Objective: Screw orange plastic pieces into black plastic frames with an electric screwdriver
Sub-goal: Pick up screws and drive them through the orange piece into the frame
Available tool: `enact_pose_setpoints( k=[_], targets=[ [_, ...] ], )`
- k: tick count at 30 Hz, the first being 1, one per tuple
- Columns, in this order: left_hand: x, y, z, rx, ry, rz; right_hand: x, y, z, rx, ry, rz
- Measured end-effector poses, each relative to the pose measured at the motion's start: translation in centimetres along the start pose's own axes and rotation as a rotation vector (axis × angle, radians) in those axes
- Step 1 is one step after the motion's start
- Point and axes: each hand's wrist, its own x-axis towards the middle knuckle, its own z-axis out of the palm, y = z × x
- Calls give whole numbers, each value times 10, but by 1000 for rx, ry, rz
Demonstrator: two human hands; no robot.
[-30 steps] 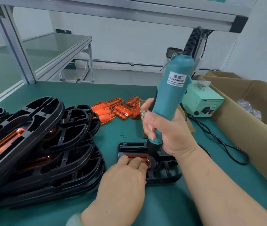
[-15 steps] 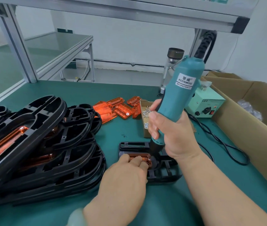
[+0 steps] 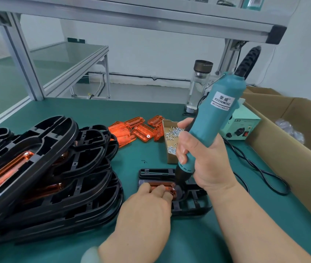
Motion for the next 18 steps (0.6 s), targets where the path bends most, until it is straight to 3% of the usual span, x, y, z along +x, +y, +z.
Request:
enact_pose_setpoints(
  k=[13,18],
  targets=[
    [4,-1,0,-9,-74,-9,19,0,9,-112,145,102],
    [4,-1,-2,12,-100,-7,22,-9,6,-50,-20,128]
  ],
)
